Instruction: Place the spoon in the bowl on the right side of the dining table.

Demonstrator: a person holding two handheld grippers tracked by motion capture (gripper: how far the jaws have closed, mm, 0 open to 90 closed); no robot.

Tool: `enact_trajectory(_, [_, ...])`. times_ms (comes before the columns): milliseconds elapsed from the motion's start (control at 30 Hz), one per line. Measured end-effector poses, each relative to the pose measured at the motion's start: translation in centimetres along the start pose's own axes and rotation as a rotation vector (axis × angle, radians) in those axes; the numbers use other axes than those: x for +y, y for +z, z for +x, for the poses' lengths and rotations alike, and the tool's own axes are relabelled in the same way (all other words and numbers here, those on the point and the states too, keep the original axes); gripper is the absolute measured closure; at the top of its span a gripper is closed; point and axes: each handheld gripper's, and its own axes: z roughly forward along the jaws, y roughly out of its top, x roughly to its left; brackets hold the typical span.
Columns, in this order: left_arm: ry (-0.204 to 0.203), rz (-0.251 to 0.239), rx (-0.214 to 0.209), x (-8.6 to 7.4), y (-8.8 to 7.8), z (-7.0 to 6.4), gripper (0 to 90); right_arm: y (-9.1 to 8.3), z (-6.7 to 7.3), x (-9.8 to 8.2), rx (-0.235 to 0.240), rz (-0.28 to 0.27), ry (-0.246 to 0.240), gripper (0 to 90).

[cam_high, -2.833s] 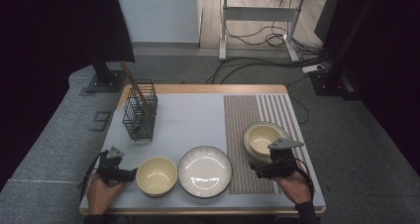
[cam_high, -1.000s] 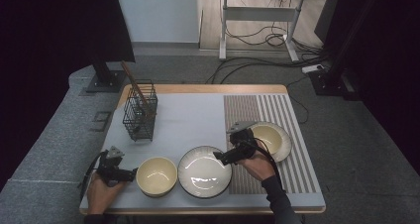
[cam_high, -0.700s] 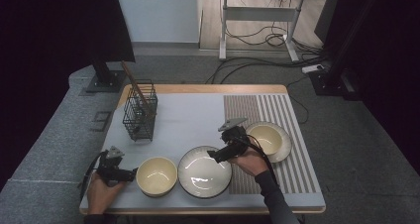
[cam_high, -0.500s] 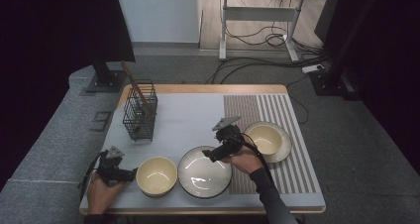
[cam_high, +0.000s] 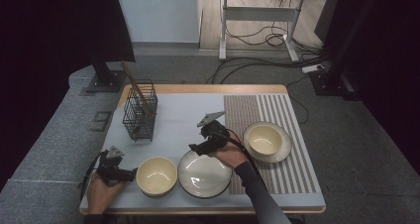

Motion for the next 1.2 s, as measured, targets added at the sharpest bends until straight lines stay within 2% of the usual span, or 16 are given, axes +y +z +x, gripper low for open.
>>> enact_trajectory(167, [0.000, -0.001, 0.000, 0.0, 0.0, 0.0, 0.0, 0.8, 0.3, 0.9, 0.019, -0.025, 0.001, 29.2])
enact_trajectory(533, [-0.001, -0.001, 0.000, 0.0, 0.0, 0.0, 0.0, 2.2, 0.5, 2.5, 0.036, -0.022, -0.012, 37.0])
enact_trajectory(900, [-0.001, 0.000, 0.000, 0.0, 0.0, 0.0, 0.0, 4.0, 0.9, 4.2, 0.075, -0.038, -0.025, 50.9])
enact_trajectory(1200, [-0.001, 0.001, -0.001, 0.0, 0.0, 0.0, 0.0, 4.9, 1.4, 6.0, 0.091, -0.058, -0.048, 54.4])
